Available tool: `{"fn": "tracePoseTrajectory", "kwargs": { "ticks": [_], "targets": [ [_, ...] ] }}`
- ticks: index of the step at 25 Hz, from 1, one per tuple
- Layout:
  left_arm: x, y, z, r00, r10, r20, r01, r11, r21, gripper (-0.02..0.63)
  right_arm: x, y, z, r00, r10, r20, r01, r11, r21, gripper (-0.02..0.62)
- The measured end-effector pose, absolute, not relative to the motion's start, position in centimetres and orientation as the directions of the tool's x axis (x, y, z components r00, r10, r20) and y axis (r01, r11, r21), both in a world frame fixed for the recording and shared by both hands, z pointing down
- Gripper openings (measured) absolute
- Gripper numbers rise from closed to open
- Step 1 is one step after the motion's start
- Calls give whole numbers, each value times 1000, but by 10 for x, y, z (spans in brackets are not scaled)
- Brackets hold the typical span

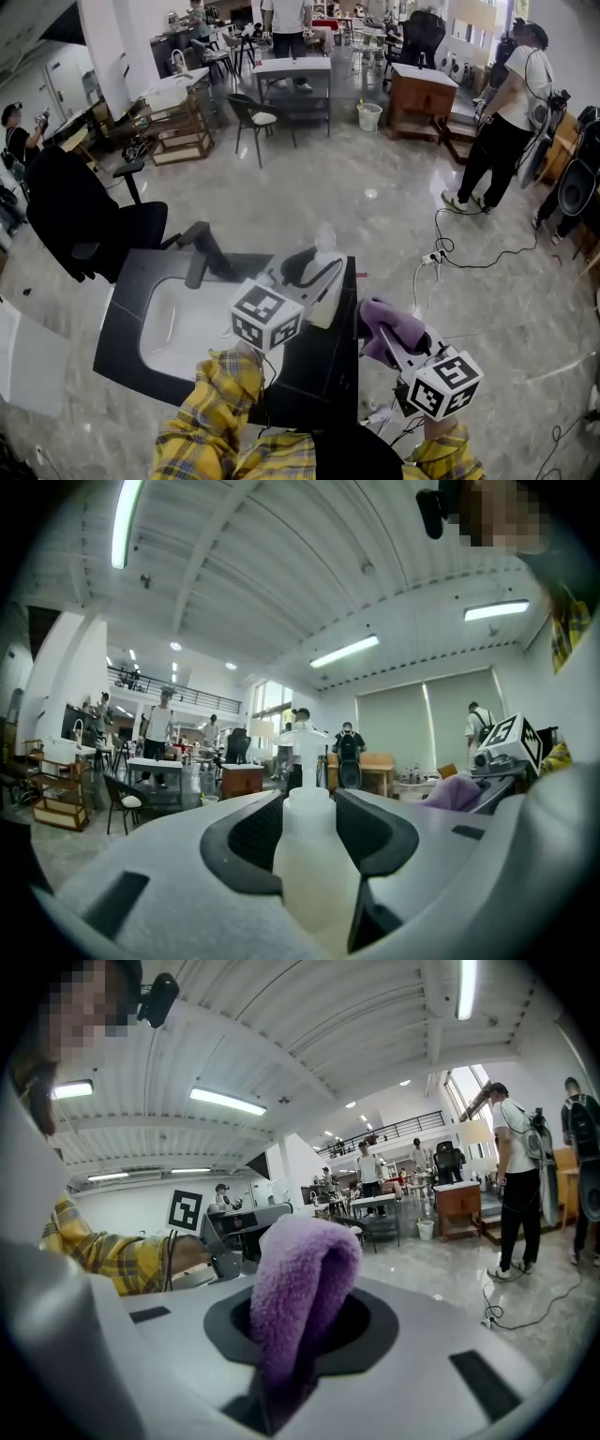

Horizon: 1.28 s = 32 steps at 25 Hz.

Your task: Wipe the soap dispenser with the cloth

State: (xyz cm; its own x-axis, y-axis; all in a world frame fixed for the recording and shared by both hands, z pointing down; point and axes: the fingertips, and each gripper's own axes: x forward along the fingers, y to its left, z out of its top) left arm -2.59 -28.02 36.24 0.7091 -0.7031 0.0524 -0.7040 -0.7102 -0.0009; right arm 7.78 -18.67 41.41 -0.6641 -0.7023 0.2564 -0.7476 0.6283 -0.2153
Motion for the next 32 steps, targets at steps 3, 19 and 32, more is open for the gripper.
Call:
{"fn": "tracePoseTrajectory", "kwargs": {
  "ticks": [3,19,32],
  "targets": [
    [-24,-279,365,740,-671,46,-671,-741,1,166,78,-188,419,-666,-699,259,-745,630,-219,75],
    [-15,-273,360,863,-504,32,-505,-863,2,166,76,-185,423,-677,-680,282,-736,635,-235,75],
    [-18,-272,360,932,-361,34,-361,-933,-4,166,68,-179,436,-668,-673,316,-743,625,-240,75]
  ]
}}
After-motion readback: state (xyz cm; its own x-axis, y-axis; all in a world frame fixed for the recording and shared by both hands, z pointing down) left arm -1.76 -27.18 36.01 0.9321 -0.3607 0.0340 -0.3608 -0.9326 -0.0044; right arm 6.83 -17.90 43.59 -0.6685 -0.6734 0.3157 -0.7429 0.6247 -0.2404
